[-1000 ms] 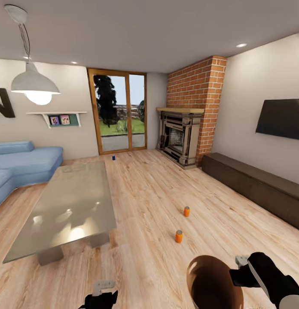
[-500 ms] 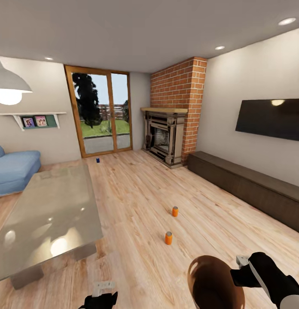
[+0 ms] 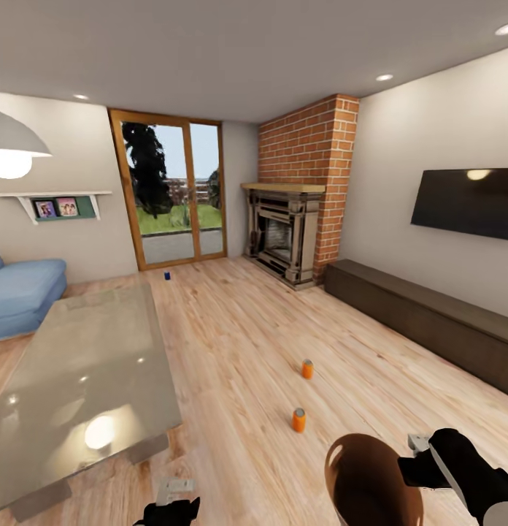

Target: Put the three can of soda from the living room inside the tash can in the kitchen.

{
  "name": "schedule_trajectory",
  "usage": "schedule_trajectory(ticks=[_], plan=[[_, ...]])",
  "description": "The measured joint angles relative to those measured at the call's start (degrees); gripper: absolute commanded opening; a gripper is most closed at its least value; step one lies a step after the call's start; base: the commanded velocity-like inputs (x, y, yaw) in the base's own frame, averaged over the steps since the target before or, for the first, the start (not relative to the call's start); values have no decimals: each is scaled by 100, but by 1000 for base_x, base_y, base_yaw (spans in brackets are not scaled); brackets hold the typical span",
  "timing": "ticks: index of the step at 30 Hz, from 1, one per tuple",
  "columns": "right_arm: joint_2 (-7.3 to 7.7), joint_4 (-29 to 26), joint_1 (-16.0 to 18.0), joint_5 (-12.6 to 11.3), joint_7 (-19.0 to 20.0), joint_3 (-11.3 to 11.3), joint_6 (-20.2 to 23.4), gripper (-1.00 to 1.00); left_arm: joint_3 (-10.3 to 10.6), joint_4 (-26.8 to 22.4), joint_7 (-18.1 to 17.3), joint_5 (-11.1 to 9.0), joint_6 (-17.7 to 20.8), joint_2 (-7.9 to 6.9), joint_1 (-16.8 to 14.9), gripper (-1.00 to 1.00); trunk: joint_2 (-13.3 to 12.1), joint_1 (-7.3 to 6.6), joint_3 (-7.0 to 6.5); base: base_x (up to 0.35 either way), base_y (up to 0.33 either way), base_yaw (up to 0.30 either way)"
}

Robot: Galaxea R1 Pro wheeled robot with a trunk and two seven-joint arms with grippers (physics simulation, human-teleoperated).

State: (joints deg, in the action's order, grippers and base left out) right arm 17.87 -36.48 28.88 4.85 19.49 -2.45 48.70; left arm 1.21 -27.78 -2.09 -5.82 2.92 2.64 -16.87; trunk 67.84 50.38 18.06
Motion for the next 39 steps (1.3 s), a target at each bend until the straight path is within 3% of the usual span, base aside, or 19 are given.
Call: schedule_trajectory(ticks=[2, 5, 8, 9, 12, 16, 39], plan=[[26, -2, 0, 84, 7, 1, -14, -100, 2, 1, -1, 1, 6, 0, 0, 100, 0, 0, 0, 294, 184, 0], [53, -1, 1, -68, 50, -4, 5, -100, 14, 131, -23, 7, 136, 13, -13, 100, 0, 0, 0, 300, 179, 0], [71, 0, 1, -30, 49, -17, -15, -100, 16, 269, -247, 9, 334, 18, -79, 100, 0, 0, 0, 307, 164, 0], [103, 1, 2, -27, 60, -90, -23, -100, 14, 304, -416, 9, 436, 18, -116, 100, 0, 0, 0, 315, 111, 0], [214, -4, 5, -58, 80, -595, -35, -100, 12, 352, -650, 14, 593, 23, -166, 100, 0, 0, -1, 315, 51, 0], [320, -1, -1, 1, 74, -821, -38, -100, 11, 344, -710, 24, 615, 25, -179, 100, 0, 0, -1, 218, 19, -86], [323, 19, -9, 82, 64, -836, -18, -100, 11, 326, -731, 11, 543, 26, -176, 100, 0, 0, 0, 19, 1, -249]])
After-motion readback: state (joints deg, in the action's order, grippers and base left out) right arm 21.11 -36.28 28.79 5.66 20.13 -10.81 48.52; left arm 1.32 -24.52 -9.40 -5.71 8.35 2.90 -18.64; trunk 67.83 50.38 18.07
